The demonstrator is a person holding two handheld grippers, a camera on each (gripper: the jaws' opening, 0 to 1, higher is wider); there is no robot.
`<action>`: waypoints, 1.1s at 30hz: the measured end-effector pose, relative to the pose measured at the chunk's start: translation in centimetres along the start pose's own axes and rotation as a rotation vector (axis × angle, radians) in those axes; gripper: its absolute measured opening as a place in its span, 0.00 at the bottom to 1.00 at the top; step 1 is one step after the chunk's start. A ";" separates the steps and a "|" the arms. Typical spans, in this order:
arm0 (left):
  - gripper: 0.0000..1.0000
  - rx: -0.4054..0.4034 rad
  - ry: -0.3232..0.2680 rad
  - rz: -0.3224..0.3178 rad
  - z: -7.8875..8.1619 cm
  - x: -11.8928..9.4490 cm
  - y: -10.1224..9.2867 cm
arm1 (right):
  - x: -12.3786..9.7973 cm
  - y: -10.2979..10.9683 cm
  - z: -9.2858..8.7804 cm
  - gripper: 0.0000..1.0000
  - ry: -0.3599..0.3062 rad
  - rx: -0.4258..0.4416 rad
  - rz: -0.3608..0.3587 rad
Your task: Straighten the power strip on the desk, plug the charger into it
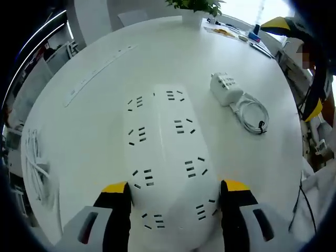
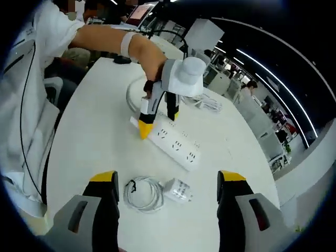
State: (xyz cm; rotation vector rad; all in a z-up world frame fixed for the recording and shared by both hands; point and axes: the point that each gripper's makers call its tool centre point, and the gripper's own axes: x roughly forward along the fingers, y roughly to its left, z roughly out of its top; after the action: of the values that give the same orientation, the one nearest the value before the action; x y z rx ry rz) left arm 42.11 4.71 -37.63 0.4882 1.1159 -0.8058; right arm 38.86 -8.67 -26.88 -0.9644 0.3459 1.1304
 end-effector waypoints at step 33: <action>0.70 -0.001 -0.007 0.001 -0.3 -0.2 0.1 | 15.1 -4.4 -0.2 0.77 0.213 -0.348 0.423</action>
State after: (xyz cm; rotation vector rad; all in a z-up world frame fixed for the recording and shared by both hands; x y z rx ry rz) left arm 41.91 5.06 -37.57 0.4847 1.1096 -0.8056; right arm 49.19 -0.14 -35.06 -1.3657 0.5558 1.5080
